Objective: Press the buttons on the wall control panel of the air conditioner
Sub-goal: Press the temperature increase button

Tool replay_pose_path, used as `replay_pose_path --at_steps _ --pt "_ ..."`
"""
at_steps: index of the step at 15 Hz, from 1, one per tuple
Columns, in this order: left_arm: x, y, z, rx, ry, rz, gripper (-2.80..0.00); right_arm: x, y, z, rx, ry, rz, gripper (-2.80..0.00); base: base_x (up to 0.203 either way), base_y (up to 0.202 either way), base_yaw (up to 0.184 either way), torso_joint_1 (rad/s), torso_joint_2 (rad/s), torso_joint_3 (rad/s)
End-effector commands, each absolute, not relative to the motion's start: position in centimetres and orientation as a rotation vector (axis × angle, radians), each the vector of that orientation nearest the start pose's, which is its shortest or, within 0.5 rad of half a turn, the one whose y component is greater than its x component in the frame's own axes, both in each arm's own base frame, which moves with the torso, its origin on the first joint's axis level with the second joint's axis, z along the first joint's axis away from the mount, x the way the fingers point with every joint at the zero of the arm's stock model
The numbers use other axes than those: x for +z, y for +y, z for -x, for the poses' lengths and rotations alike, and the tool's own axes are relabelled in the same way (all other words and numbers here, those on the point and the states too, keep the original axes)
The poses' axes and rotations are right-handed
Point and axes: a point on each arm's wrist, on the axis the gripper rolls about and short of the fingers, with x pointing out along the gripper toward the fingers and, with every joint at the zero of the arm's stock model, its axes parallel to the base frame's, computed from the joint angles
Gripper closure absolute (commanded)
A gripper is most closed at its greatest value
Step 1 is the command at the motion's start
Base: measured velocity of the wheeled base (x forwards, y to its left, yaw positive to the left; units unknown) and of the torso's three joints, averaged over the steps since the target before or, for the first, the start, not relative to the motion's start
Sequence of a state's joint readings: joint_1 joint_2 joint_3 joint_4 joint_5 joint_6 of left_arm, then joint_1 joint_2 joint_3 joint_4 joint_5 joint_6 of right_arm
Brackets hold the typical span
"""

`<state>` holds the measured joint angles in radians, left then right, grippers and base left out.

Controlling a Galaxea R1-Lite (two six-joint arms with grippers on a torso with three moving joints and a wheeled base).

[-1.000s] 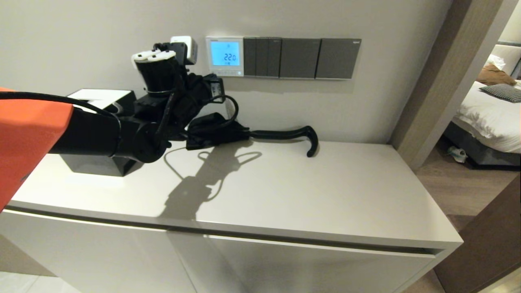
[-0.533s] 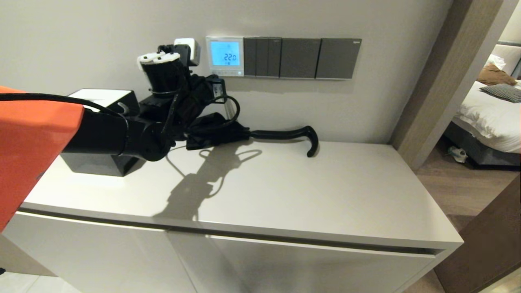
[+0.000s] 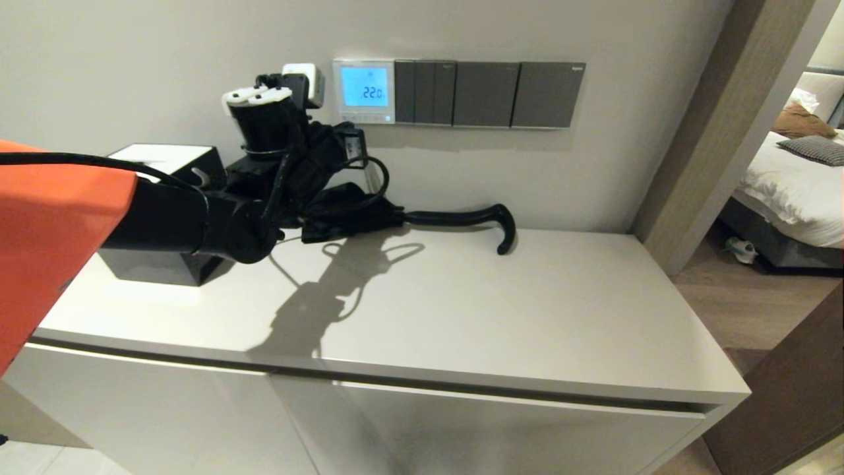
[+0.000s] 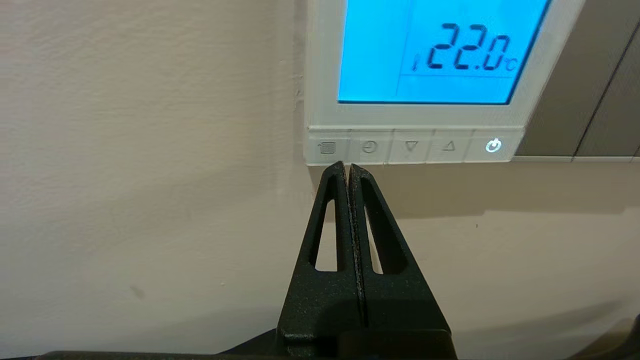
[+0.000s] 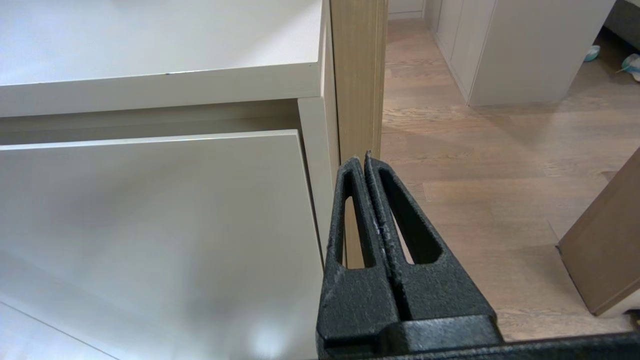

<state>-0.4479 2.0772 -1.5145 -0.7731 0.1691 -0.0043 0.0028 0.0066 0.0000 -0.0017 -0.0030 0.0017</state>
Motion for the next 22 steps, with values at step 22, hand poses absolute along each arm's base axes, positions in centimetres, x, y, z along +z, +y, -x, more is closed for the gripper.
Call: replay_pose_path --at_steps 22 --pt "25.92 -17.58 -39.78 -0.254 -0.216 0.071 0.00 7.49 -0.01 2.21 0.000 0.008 -0.002 0.00 0.000 0.000 0.000 0.000 0.00 0.000"
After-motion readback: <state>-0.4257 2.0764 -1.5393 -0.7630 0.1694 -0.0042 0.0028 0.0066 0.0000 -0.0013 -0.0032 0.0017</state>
